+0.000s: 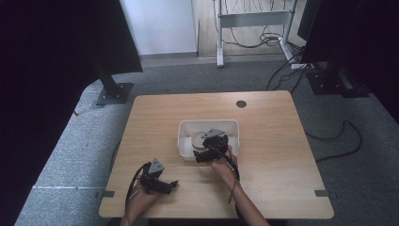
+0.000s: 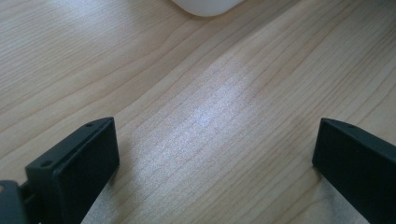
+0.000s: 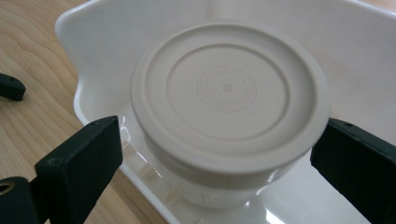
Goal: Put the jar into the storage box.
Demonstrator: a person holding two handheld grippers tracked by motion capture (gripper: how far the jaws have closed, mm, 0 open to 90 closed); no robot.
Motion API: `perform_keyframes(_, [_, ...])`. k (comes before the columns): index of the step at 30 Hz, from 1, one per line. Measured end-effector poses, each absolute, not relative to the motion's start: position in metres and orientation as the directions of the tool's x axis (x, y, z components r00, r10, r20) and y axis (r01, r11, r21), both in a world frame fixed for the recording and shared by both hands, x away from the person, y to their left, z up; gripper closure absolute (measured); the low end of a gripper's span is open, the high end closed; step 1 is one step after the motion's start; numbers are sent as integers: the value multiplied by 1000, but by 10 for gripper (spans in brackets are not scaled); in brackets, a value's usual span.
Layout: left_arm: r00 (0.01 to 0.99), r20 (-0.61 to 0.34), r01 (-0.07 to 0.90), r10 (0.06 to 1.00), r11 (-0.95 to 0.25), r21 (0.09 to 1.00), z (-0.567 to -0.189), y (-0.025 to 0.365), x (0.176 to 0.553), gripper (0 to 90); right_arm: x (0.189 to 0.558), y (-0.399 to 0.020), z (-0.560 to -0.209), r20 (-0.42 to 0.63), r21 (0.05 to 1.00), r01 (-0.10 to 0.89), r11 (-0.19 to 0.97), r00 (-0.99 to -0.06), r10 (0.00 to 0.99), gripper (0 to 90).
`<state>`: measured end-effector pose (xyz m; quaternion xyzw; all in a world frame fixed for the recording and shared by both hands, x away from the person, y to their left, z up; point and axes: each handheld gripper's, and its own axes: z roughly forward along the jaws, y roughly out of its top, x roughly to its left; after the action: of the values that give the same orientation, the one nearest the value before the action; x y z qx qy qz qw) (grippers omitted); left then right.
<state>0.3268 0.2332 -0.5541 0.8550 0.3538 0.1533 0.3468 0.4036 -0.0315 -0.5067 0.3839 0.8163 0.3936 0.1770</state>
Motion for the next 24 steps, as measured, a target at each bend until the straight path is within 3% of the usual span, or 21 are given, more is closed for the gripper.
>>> perform_keyframes(24, [703,17,499,711,-509,701,-554,233,327,2,385,-48,-505,0,777,464,425,-675,738,32])
